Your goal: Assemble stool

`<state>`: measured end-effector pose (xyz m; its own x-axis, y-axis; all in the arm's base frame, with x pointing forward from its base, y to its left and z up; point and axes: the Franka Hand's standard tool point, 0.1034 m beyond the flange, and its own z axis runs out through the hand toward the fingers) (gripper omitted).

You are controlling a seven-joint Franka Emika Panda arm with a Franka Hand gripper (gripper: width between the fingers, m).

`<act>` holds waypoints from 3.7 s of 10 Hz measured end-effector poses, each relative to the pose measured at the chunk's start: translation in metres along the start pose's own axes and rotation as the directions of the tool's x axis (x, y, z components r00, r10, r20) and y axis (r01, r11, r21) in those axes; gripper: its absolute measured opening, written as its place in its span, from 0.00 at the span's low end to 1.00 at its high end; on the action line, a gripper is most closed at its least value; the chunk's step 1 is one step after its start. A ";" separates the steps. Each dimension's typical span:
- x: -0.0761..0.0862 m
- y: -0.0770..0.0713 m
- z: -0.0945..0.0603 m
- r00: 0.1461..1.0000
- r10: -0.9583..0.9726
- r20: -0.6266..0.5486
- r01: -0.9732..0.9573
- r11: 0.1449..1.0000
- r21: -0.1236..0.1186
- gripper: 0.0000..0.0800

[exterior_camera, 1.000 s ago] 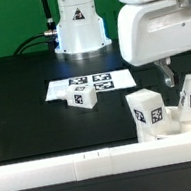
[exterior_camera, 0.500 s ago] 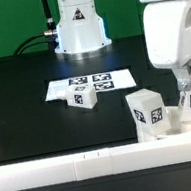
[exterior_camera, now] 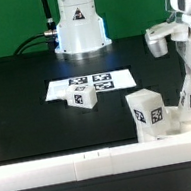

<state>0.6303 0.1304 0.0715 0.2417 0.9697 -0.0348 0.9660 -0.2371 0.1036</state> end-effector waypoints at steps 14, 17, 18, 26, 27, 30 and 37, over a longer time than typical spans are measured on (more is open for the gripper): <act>-0.008 0.004 0.002 0.064 0.995 0.071 -0.998 0.064 0.005 0.42; -0.014 0.004 0.005 -0.382 0.921 0.079 -0.923 -0.384 0.010 0.42; -0.015 0.004 0.005 -0.447 0.890 0.083 -0.893 -0.449 0.006 0.42; -0.021 0.001 0.007 -0.951 0.276 0.139 -0.281 -0.959 -0.018 0.42; -0.021 0.001 0.007 -0.946 0.292 0.139 -0.297 -0.955 -0.016 0.42; -0.022 -0.007 -0.004 -0.779 0.606 0.164 -0.616 -0.788 -0.013 0.77; -0.021 -0.006 -0.018 -0.059 0.993 0.102 -0.991 -0.071 0.113 0.81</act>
Offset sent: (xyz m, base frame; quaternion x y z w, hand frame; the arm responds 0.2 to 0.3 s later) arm 0.0000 0.0000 0.0000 0.0000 0.0000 0.1296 0.9916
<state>0.6175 0.1126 0.0892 0.9543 -0.2989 0.0033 -0.2975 -0.9509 -0.0856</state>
